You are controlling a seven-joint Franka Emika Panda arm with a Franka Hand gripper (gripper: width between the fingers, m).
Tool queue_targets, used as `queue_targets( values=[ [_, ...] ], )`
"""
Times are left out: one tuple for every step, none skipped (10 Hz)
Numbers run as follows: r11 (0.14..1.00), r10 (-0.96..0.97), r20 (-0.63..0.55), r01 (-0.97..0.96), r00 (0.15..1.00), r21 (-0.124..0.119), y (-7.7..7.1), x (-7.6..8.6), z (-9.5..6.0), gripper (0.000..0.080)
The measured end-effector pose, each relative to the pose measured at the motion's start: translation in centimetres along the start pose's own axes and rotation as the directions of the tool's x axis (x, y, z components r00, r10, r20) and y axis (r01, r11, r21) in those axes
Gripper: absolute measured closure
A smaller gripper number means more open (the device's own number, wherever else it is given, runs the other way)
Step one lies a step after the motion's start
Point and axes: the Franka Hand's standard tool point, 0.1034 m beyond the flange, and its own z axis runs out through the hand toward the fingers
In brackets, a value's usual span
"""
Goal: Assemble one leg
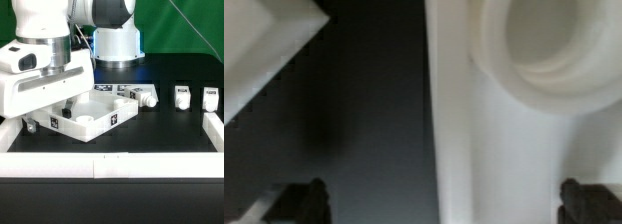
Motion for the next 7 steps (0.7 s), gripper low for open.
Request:
queue_targets(
  values=[
    [1.000, 0.000, 0.000, 0.000, 1.000, 0.000, 0.00, 0.00, 0.01, 0.0254],
    [1.000, 0.000, 0.000, 0.000, 1.000, 0.000, -0.01, -0.01, 0.01, 0.0388],
    [1.000, 0.000, 0.000, 0.000, 1.000, 0.000, -0.01, -0.01, 0.01, 0.0388],
    [1.000, 0.000, 0.000, 0.000, 1.000, 0.000, -0.01, -0.01, 0.01, 0.0578],
    [1.000, 0.000, 0.000, 0.000, 1.000, 0.000, -0.01, -0.01, 0.02, 0.0738],
    [1.000, 0.001, 0.000, -0.001, 1.000, 0.000, 0.00, -0.02, 0.01, 0.0747],
    [1.000, 0.017, -0.001, -0.017, 1.000, -0.001, 0.07, 0.00, -0.07, 0.0747]
  ],
)
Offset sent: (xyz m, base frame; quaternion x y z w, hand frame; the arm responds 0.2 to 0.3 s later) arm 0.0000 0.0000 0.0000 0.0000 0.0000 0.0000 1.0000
